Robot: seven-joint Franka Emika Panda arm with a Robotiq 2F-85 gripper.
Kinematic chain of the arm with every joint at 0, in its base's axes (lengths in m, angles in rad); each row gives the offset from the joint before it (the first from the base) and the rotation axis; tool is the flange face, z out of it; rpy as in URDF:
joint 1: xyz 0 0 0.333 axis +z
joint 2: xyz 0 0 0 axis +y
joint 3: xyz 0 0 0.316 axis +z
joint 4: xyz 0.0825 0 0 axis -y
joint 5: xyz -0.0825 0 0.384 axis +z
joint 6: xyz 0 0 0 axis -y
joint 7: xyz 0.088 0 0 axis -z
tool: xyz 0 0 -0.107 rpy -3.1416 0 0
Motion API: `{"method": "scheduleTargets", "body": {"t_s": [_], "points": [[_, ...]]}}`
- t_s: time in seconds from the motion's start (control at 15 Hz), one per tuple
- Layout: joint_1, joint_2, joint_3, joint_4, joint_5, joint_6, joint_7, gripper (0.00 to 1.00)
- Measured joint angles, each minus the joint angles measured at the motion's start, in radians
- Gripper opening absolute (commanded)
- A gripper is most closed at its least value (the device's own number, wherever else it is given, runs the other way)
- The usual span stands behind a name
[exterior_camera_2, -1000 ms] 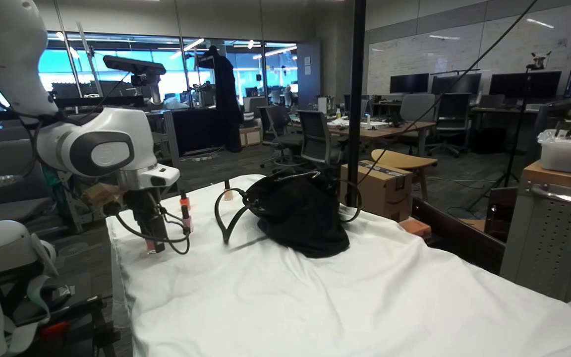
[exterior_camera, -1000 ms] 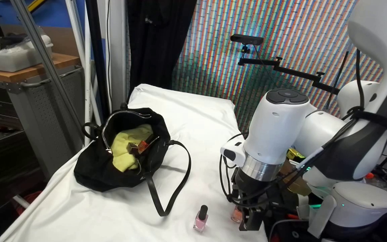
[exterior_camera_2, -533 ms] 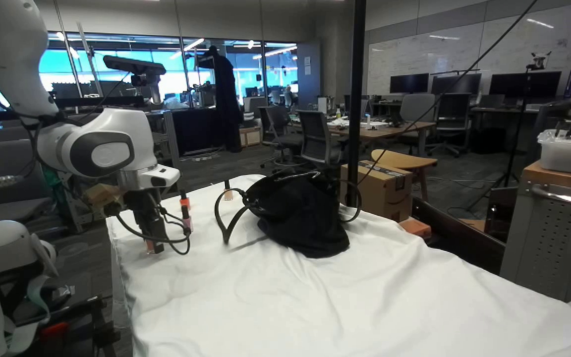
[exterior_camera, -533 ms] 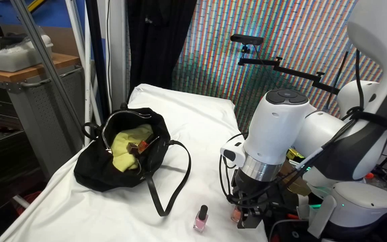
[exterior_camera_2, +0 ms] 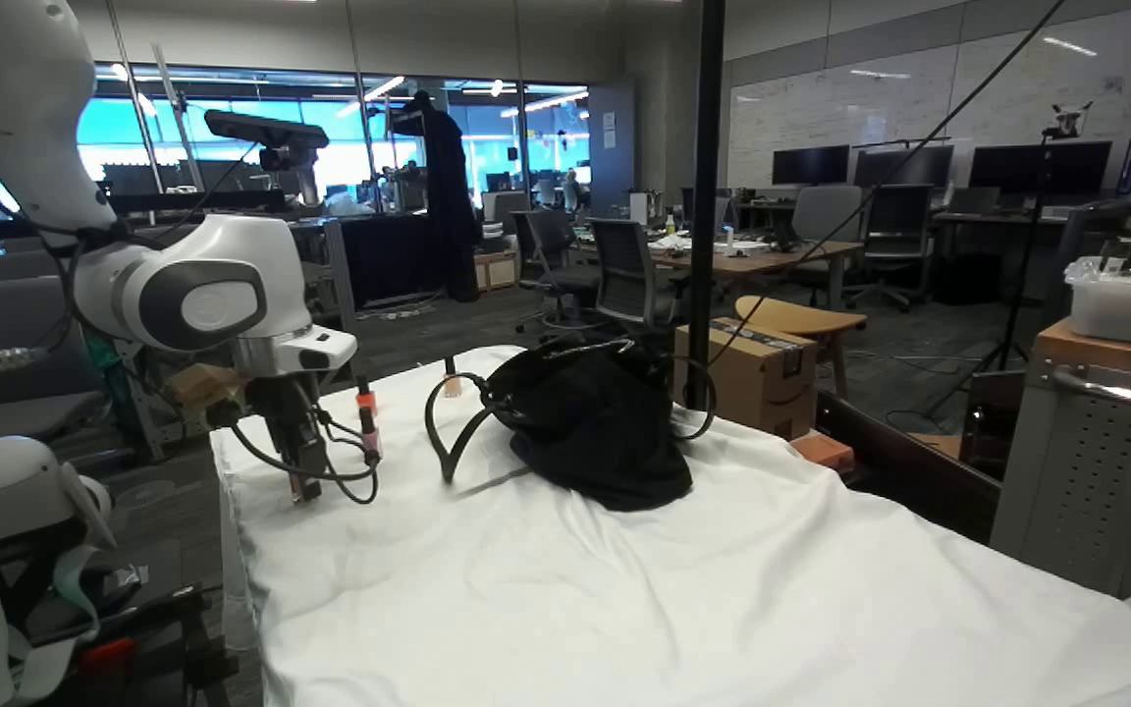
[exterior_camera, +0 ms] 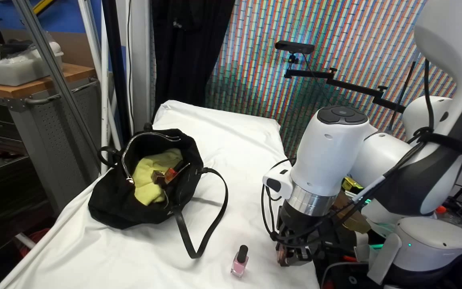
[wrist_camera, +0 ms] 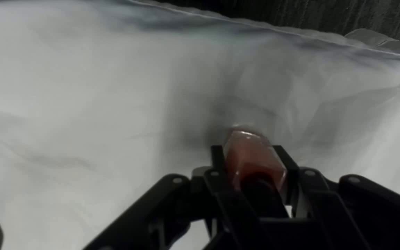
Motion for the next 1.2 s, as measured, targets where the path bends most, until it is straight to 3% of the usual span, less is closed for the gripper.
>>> {"method": "scheduleTargets", "body": {"t_s": [0.47,0.67,0.93,1.2], "points": [[0.000,-0.008,-0.014,0.004,-0.024,-0.021,0.005,0.15],[-0.006,-0.046,-0.039,0.038,-0.091,-0.115,0.023,0.15],[-0.038,-0.104,-0.062,0.163,-0.194,-0.282,0.056,0.15],[-0.087,-0.096,-0.081,0.333,-0.330,-0.358,0.114,0.15]]}}
